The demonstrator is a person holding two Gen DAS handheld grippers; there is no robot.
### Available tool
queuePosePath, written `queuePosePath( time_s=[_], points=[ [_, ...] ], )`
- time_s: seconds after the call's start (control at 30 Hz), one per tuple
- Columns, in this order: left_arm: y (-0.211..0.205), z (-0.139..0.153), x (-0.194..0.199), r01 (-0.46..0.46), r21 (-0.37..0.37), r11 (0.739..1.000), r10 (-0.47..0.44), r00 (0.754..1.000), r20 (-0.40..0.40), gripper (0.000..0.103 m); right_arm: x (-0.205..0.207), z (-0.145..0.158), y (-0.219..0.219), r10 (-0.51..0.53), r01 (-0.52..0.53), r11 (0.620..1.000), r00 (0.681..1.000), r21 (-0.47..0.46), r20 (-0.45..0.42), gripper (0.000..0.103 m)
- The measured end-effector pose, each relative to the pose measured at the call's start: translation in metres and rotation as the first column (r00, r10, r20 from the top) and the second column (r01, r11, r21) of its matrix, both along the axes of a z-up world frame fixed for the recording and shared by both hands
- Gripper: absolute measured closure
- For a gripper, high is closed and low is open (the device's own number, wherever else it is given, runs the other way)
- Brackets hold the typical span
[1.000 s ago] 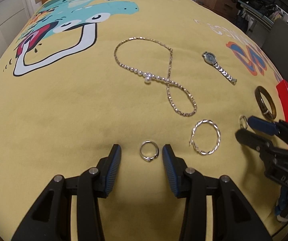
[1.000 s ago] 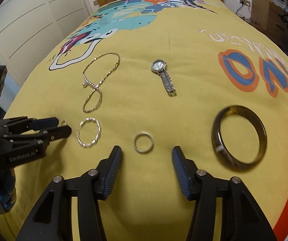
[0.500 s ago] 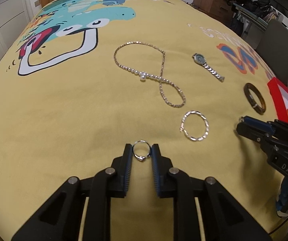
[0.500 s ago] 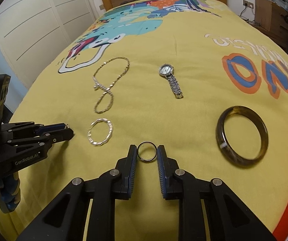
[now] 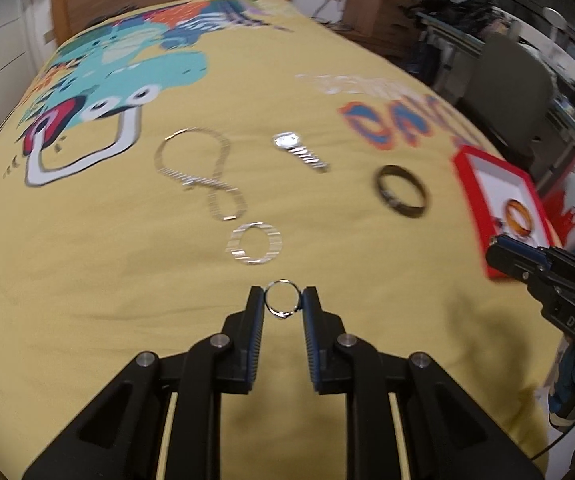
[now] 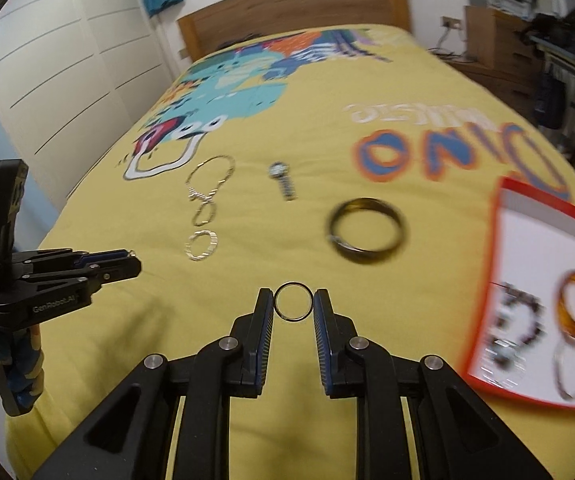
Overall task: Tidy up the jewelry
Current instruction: 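Carry the silver ring into the red box and open the right gripper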
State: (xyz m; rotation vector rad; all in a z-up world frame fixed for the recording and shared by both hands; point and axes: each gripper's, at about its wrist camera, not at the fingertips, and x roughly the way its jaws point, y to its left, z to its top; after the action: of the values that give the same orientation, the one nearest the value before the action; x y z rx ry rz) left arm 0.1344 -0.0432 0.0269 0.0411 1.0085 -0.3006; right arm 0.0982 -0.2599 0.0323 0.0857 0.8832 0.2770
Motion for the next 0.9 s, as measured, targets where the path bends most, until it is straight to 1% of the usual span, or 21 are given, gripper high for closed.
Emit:
queuePosePath(
  time_s=[0.1,0.27,0.4,0.5,0.67,0.8,0.9],
  points=[
    [-0.035,0.008,-0.008,0.058,-0.011,0.998,-0.058,0.998,0.01,0.085,-0.016,0.007,-0.034,-0.061,0.061,0.998,0.998,-0.012,0.008,0.083],
    [-0.094,0.013,-0.016,0.142,-0.02,0.99,-0.142,0.99,0.014,0.085,-0.035,0.012,-0.088,-0.143,0.144,0.989,0.99,-0.037,0.015,0.083],
    [-0.152,0.013,-0.016,0.218,-0.028,0.976,-0.217,0.976,0.011,0.085,-0.041,0.005,-0.134,-0.213,0.213,0.976,0.977,-0.054,-0.004,0.083],
    [-0.188,0.011,-0.013,0.263,-0.03,0.964,-0.263,0.965,0.01,0.085,-0.039,-0.003,-0.165,-0.25,0.248,0.966,0.968,-0.074,-0.028,0.083],
    [-0.243,-0.002,-0.007,0.322,-0.019,0.947,-0.322,0.946,-0.016,0.085,-0.028,-0.022,-0.2,-0.284,0.277,0.956,0.956,-0.094,-0.073,0.083],
    [-0.28,-0.013,0.001,0.362,0.003,0.932,-0.361,0.932,-0.034,0.085,-0.018,-0.037,-0.215,-0.284,0.273,0.956,0.953,-0.111,-0.108,0.083],
    [-0.297,-0.021,0.004,0.375,0.021,0.927,-0.374,0.926,-0.051,0.085,-0.012,-0.044,-0.218,-0.265,0.251,0.96,0.957,-0.121,-0.118,0.083]
  ],
)
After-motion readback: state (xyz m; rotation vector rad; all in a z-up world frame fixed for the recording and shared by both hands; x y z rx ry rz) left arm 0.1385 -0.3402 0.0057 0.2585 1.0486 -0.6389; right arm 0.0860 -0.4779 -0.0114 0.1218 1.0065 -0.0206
